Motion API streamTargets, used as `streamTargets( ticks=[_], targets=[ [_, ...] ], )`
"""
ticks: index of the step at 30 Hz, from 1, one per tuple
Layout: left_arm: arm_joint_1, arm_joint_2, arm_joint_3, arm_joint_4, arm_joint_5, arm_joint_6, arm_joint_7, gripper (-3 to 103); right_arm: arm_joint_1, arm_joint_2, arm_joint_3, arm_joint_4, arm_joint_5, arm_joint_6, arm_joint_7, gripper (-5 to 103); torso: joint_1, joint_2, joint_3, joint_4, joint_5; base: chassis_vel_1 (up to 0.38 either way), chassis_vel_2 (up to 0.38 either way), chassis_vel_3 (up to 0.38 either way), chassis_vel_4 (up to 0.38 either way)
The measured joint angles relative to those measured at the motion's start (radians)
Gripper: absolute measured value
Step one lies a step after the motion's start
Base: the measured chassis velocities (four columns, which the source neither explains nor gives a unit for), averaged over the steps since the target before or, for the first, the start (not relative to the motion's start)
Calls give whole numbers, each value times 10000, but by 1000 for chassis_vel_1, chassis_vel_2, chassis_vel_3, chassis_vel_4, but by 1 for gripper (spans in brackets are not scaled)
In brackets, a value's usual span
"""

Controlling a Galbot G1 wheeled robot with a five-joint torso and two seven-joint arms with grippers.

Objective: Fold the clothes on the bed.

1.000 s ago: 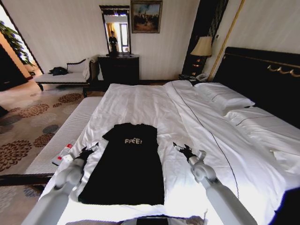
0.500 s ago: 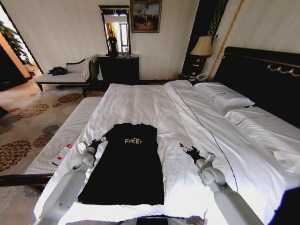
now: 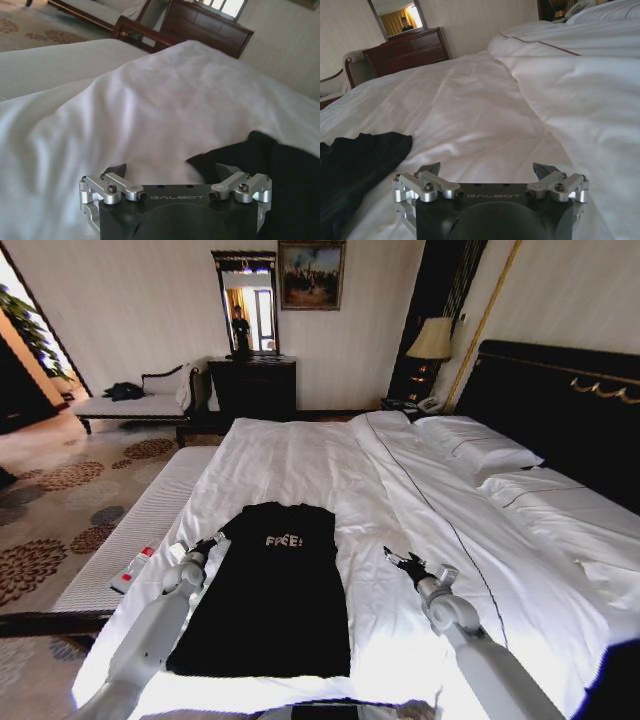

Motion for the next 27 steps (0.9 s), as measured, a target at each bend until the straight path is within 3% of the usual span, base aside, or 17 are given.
streamTargets(
  ticks=[14, 27],
  targets=[
    [-198, -209, 133, 197, 370, -113, 358, 103, 84, -106, -133, -68, 11, -13, -84, 100, 0, 1, -1, -3, -4, 0, 0, 0, 0],
    [-445, -267, 142, 272, 257, -131, 373, 93, 217, -255, -287, -122, 64, -14, -124, 100, -2, 1, 0, -3, -2, 0, 0, 0, 0]
  ],
)
